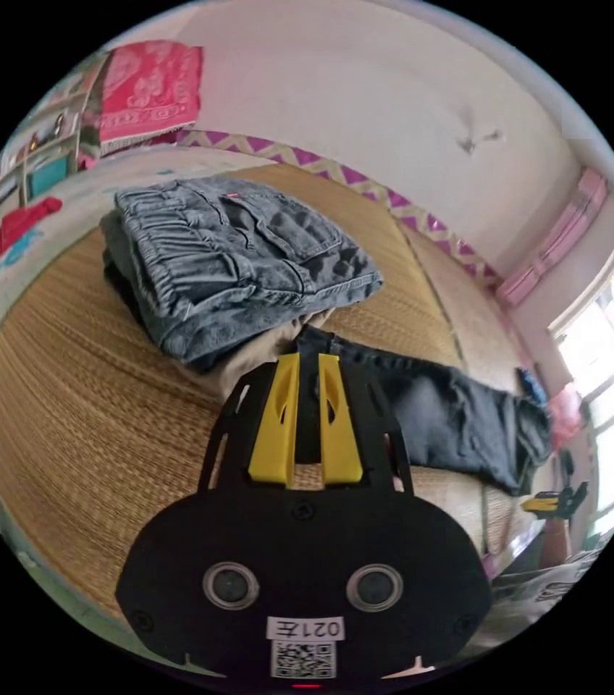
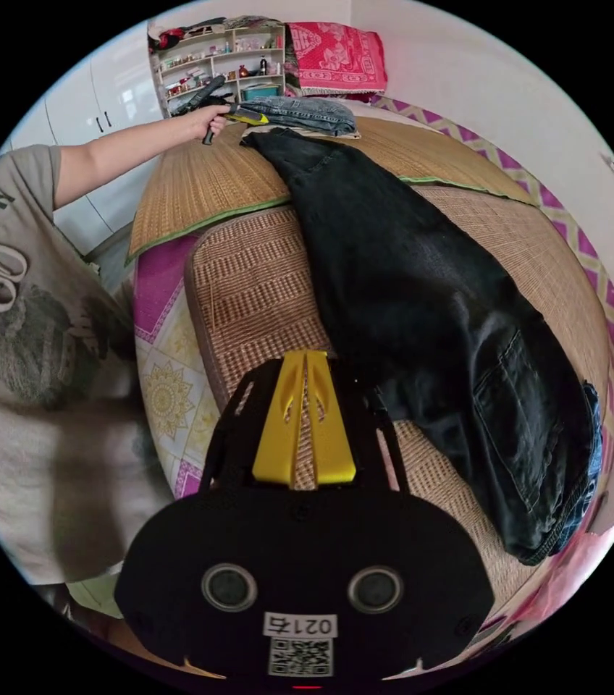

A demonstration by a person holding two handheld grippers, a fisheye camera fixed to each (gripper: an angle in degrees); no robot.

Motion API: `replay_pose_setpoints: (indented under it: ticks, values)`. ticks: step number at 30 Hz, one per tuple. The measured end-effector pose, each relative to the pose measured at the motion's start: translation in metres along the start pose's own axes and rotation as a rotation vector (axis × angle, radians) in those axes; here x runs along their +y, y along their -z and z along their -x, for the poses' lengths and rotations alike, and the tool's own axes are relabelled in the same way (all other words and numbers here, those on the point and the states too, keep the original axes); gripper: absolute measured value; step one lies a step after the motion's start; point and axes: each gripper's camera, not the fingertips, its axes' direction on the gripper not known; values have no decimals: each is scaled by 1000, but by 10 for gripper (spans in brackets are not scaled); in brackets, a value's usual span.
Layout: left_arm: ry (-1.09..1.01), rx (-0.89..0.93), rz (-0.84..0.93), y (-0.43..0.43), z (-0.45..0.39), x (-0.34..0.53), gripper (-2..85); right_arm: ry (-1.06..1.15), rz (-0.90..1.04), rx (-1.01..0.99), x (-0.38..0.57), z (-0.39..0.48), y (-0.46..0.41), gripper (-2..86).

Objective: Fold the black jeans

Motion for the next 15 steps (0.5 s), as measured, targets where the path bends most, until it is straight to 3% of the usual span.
replay_pose_setpoints:
  ticks: [5,7,13,15]
  values:
    - [-127,-63,112,-34,-27,-35,77,-52,-18,-8,35,13,-9,-10]
    - [-98,-93,195,-50,-27,-46,36,-84,-41,-27,49,13,-11,-10]
    - [-87,-29,-63,7,-29,-55,-8,-202,-115,-49,97,8,-21,-10]
    - [-114,-48,-48,7,-33,-65,-9,-223,-129,-59,108,6,-26,-10]
